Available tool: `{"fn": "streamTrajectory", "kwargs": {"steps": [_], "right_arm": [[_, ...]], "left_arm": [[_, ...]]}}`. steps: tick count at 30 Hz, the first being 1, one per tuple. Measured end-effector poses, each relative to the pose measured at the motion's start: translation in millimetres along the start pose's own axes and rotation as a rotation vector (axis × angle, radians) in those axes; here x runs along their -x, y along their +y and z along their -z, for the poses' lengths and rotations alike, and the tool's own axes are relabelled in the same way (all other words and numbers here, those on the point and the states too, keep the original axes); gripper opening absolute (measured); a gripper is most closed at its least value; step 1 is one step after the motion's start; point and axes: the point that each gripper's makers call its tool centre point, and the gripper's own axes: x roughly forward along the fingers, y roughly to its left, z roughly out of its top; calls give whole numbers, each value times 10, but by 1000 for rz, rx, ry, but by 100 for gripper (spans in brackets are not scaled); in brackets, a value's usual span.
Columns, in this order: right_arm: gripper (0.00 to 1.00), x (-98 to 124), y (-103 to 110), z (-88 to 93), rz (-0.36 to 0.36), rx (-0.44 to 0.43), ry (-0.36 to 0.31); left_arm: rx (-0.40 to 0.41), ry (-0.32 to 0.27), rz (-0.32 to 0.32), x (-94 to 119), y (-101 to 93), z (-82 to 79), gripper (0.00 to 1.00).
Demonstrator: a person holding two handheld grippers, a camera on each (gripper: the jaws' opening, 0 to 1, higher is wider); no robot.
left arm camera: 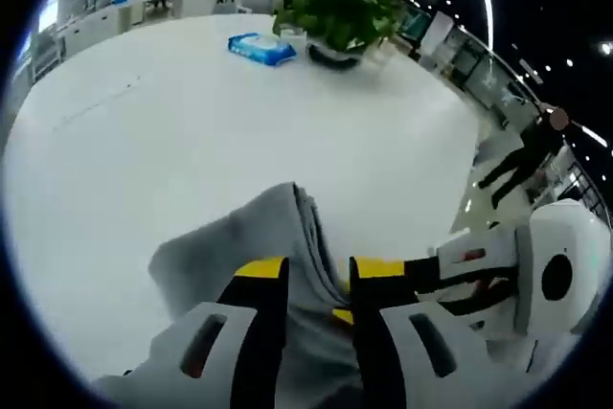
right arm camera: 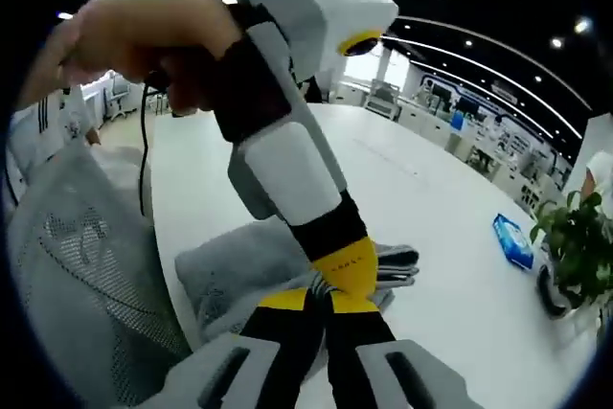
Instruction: Open the folded towel by lifting each exposed corner and separating the folded layers until the towel lies flat within the target outline without major curled edges
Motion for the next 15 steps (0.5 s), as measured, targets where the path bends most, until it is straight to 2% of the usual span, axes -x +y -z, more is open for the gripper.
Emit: {"fn": "streamTrajectory", "kwargs": {"steps": [2, 6, 8, 9, 10, 11, 12, 13, 14, 15], "right_arm": [[2, 2, 5, -21, 0, 16, -7], [2, -4, 7, -16, -2, 22, -3], [2, -6, 15, -30, -11, 9, -12], [2, -17, 27, -39, -24, -19, -22], [3, -33, 47, -58, -49, -91, -49], [3, -40, 63, -68, -84, -133, -73], [5, -33, 67, -74, -107, -173, -92], [7, -1, 27, -98, -114, -262, -129], [7, 42, 15, -133, -131, -301, -161], [7, 120, 0, -212, -160, -365, -219]], "left_arm": [[2, 32, -44, -32, 94, 23, 22], [5, 25, -26, -70, 42, 8, 17], [-3, 21, -32, -66, 44, 13, 8], [-7, 22, -29, -64, 42, 22, 7], [-9, 17, -33, -66, 46, 25, 6], [-66, 1, -43, -61, 72, 19, 5], [-78, -4, -56, -47, 94, 22, 5], [-73, -27, -66, -6, 112, 3, 4], [-65, -31, -67, 24, 130, 9, 4], [-47, -45, -74, 81, 177, -2, 4]]}}
